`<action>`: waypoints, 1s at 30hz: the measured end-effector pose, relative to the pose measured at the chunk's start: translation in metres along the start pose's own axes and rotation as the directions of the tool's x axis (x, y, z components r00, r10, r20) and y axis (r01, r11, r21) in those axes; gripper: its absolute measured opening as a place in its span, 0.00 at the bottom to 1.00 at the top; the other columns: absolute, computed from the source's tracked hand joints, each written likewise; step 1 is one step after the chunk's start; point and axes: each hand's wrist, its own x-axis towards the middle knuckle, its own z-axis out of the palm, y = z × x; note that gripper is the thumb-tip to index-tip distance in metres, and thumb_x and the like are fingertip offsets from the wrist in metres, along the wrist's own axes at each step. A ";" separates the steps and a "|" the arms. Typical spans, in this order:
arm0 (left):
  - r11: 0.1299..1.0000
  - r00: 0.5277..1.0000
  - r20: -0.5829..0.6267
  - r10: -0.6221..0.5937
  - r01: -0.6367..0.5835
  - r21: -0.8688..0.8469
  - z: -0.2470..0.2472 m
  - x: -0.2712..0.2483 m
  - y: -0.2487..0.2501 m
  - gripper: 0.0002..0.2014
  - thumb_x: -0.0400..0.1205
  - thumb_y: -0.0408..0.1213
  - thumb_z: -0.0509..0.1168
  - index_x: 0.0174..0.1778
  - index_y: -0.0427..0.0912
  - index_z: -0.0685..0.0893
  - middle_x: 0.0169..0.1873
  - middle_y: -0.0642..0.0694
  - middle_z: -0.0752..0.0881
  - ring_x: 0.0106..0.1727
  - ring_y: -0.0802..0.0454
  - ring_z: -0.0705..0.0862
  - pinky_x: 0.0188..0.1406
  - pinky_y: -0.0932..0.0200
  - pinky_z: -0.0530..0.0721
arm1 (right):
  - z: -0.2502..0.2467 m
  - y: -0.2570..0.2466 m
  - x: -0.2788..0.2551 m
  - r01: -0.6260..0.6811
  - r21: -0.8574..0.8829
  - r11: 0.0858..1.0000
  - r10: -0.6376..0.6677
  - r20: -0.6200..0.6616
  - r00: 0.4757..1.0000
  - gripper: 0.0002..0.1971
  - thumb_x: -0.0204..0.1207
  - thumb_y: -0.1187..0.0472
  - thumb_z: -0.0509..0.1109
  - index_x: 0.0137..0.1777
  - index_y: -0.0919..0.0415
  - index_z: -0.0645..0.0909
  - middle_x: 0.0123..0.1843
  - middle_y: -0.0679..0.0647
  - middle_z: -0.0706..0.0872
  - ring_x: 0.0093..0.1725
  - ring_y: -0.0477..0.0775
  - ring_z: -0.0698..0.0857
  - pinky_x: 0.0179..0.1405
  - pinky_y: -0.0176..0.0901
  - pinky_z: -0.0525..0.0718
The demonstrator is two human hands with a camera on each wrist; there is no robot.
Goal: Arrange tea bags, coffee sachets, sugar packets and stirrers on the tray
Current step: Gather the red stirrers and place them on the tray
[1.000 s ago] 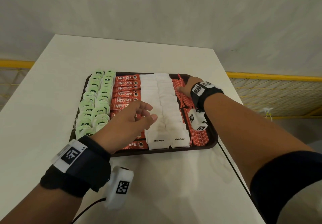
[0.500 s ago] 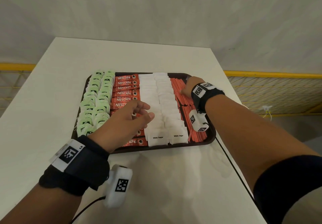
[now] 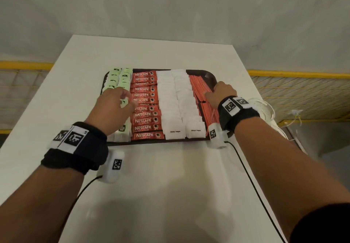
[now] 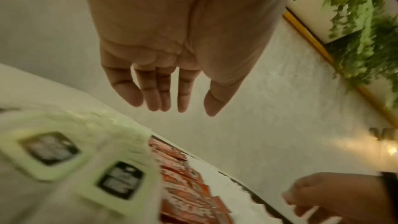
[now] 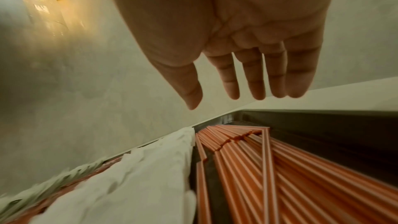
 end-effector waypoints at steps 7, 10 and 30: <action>0.910 0.960 0.082 -0.269 0.225 0.349 -0.007 -0.011 -0.041 0.49 0.62 0.64 0.80 0.73 0.41 0.72 0.67 0.36 0.80 0.66 0.35 0.79 0.65 0.41 0.80 | 0.021 0.016 -0.050 -0.068 0.073 0.995 0.063 0.071 0.995 0.43 0.70 0.35 0.71 0.75 0.65 0.65 0.68 0.65 0.77 0.64 0.67 0.79 0.65 0.60 0.80; 0.923 0.942 0.144 -0.303 0.252 0.291 -0.005 -0.018 -0.054 0.53 0.49 0.70 0.78 0.67 0.46 0.75 0.57 0.43 0.85 0.55 0.42 0.85 0.58 0.43 0.86 | 0.026 0.021 -0.061 -0.120 0.063 0.991 0.115 0.082 0.990 0.38 0.75 0.41 0.70 0.75 0.66 0.65 0.68 0.65 0.77 0.65 0.66 0.80 0.66 0.58 0.80; 0.947 0.955 -0.067 -0.288 0.295 0.130 -0.023 -0.026 -0.112 0.16 0.83 0.25 0.63 0.66 0.31 0.85 0.64 0.30 0.85 0.65 0.31 0.81 0.68 0.46 0.76 | 0.010 0.035 -0.074 -0.119 -0.166 0.979 0.130 0.058 0.990 0.11 0.80 0.65 0.65 0.56 0.67 0.86 0.58 0.62 0.87 0.58 0.61 0.86 0.51 0.43 0.80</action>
